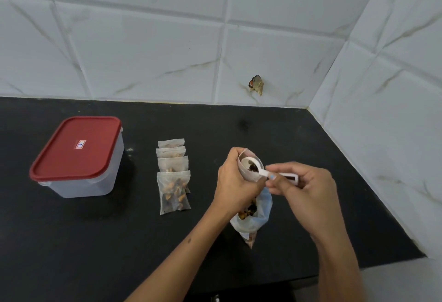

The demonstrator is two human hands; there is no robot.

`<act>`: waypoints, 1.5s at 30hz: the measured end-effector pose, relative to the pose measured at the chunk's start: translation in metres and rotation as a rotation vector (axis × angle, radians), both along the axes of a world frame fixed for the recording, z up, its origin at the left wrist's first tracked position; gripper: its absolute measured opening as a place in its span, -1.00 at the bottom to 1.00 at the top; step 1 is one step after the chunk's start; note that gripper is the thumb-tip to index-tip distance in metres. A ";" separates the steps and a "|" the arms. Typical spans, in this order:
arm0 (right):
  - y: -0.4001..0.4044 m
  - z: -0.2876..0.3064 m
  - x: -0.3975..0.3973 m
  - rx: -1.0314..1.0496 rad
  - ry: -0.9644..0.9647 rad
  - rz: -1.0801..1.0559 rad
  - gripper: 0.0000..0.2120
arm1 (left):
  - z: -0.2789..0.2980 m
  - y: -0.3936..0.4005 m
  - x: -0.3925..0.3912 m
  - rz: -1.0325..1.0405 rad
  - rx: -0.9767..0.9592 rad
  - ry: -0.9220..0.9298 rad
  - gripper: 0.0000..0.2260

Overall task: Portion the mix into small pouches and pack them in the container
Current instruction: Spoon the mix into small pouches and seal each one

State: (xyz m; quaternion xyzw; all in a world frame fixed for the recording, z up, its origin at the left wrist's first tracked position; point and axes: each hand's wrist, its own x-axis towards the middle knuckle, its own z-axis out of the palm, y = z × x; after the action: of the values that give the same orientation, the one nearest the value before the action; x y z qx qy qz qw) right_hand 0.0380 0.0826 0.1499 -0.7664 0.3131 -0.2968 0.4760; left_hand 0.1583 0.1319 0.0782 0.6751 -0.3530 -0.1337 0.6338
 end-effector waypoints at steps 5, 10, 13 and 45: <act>-0.005 -0.001 0.003 0.424 -0.247 -0.240 -0.85 | -0.003 0.003 0.004 0.046 0.038 -0.023 -0.68; -0.019 -0.028 0.001 0.449 -0.008 -0.251 -0.85 | -0.011 0.018 0.014 0.126 0.101 0.067 -0.69; -0.023 -0.056 0.007 0.268 0.302 -0.239 -0.84 | -0.021 0.025 0.015 0.157 0.212 0.185 -0.68; -0.044 -0.083 0.035 0.104 0.861 -0.056 -0.91 | -0.053 0.027 -0.018 0.161 0.285 0.985 -0.81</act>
State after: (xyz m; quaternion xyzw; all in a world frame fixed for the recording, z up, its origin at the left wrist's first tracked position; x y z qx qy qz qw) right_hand 0.0734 0.0387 0.0667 -0.7865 0.5181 0.0534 0.3318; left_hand 0.1405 0.1594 0.0255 0.6370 0.0619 -0.4331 0.6347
